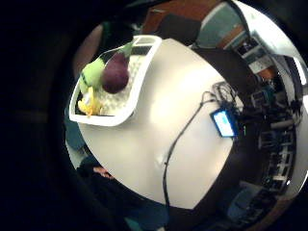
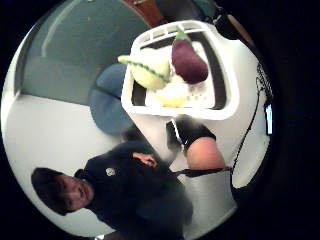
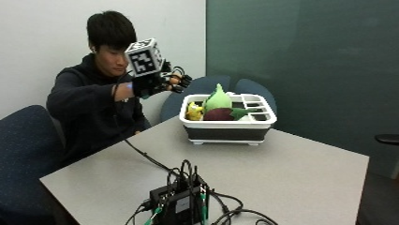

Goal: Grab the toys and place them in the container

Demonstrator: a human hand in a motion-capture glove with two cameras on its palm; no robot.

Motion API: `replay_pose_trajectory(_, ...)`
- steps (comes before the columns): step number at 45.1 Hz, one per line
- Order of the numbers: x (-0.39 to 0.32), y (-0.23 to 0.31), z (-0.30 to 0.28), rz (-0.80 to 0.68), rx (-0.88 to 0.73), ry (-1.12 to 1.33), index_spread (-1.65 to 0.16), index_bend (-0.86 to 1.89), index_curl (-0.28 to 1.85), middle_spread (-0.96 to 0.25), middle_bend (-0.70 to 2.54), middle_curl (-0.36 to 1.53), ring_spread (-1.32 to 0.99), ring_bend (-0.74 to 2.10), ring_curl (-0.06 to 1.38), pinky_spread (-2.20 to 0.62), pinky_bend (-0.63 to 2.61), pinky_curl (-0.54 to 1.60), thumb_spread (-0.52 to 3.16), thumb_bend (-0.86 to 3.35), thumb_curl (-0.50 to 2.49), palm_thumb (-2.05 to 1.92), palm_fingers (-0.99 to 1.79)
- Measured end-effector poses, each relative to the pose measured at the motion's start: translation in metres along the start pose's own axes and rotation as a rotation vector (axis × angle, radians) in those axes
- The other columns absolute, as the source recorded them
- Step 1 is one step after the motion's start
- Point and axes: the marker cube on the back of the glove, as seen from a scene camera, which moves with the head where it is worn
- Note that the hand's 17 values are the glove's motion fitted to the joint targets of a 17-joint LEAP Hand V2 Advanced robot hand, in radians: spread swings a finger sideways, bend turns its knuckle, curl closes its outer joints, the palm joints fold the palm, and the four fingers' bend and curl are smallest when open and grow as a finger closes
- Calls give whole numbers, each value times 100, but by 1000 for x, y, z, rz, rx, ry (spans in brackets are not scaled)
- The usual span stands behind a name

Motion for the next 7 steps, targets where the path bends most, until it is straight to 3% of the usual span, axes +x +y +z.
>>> replay_pose_trajectory(7, 31, 37, -13, -9, 146, -54, -23, 42, 60, -7, 19, 39, -16, 32, 25, -4, 54, 36, 138, 0, 48, 31, 13)
